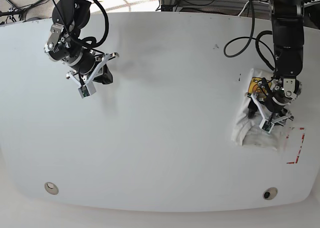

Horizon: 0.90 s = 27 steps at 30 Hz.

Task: Fold the T-shirt properly
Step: 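Carry the bundle with the left gripper to the red taped rectangle, then lower the bundle at the table edge and open the left gripper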

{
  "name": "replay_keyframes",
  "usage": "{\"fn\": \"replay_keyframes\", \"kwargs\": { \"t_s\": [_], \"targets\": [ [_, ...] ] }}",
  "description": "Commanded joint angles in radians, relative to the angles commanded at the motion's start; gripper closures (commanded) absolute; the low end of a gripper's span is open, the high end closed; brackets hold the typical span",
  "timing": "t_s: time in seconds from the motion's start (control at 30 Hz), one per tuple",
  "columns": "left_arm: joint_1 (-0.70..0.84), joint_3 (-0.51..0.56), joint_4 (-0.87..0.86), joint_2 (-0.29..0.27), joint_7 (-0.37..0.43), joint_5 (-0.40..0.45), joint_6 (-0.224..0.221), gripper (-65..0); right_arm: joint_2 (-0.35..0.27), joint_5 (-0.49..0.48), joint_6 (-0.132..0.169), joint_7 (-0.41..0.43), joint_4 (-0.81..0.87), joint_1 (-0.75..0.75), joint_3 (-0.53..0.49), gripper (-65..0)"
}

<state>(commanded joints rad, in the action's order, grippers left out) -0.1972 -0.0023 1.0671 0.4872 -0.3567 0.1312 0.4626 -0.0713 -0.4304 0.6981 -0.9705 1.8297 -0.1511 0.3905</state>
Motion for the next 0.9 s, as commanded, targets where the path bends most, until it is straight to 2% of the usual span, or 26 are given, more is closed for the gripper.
{"fn": "replay_keyframes", "kwargs": {
  "t_s": [0.1, 0.2, 0.3, 0.43, 0.9],
  "targets": [
    [0.000, -0.051, -0.037, 0.072, 0.005, -0.002, 0.049, -39.4, 0.000, 0.000, 0.000, 0.000, 0.002, -0.005, 0.000, -0.8],
    [-0.006, -0.167, -0.075, 0.118, 0.005, 0.000, 0.133, -39.4, -0.002, 0.000, 0.000, 0.000, 0.032, -0.008, 0.000, -0.8],
    [-0.005, -0.196, -0.074, 0.166, 0.005, 0.002, 0.187, -39.4, -0.002, 0.000, 0.000, 0.000, 0.058, -0.012, 0.000, -0.8],
    [-0.002, -0.232, -0.081, 0.210, 0.003, 0.002, 0.195, -39.4, -0.005, 0.000, 0.000, 0.000, 0.084, -0.025, -0.002, -0.8],
    [0.157, -0.433, -0.074, 0.206, -0.003, -0.002, 0.198, -39.4, -0.006, 0.002, 0.000, 0.000, 0.089, -0.029, 0.003, -0.8]
  ]
}}
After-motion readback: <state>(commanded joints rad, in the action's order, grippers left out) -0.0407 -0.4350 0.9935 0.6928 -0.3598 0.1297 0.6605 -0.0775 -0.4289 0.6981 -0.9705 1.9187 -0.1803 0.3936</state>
